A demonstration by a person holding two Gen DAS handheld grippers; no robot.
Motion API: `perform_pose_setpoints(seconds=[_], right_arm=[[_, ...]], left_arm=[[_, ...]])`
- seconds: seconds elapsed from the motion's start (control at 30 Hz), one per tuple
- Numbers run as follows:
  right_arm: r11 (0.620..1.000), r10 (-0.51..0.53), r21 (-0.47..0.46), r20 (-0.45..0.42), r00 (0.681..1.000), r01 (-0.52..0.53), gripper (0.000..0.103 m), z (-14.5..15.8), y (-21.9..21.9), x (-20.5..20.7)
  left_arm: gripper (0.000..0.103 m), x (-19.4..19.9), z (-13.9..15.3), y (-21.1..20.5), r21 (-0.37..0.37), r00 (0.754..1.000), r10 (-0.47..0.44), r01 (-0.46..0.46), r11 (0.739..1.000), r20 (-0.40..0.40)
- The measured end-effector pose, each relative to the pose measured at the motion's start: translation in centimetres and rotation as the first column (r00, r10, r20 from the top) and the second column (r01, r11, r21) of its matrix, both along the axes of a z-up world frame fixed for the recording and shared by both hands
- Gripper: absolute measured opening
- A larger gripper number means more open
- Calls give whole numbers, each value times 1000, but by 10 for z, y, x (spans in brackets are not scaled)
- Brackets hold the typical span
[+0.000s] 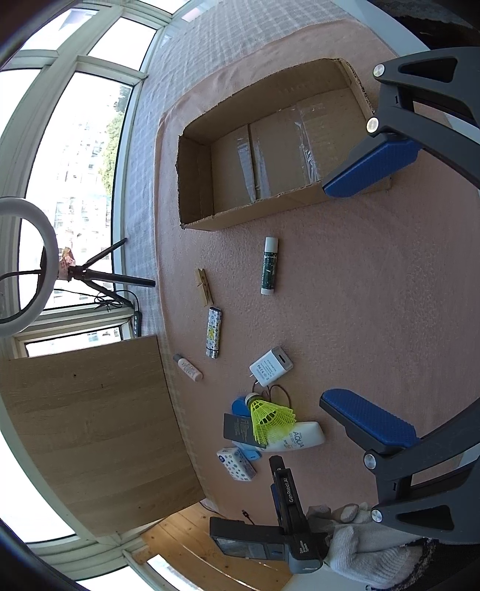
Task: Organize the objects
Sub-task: 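Move the left tool toward the white AQUA sunscreen bottle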
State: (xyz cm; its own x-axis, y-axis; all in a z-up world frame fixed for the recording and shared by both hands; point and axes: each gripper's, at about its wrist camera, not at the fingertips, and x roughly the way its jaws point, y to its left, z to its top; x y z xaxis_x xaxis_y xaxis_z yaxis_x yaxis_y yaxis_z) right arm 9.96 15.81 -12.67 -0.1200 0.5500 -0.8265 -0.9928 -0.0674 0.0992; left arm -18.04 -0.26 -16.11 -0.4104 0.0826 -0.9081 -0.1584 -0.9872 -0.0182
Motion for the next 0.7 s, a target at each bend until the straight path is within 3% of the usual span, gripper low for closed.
perform_pose_setpoints(seconds=[0.63, 0.7], right_arm=[[993, -104, -48, -12, 994, 104, 103, -11, 1, 33], [993, -109, -51, -12, 994, 109, 103, -12, 1, 34]], left_arm=[[67, -59, -14, 26, 46, 998, -34, 32, 998, 62], [61, -60, -16, 24, 65, 997, -29, 24, 998, 68]])
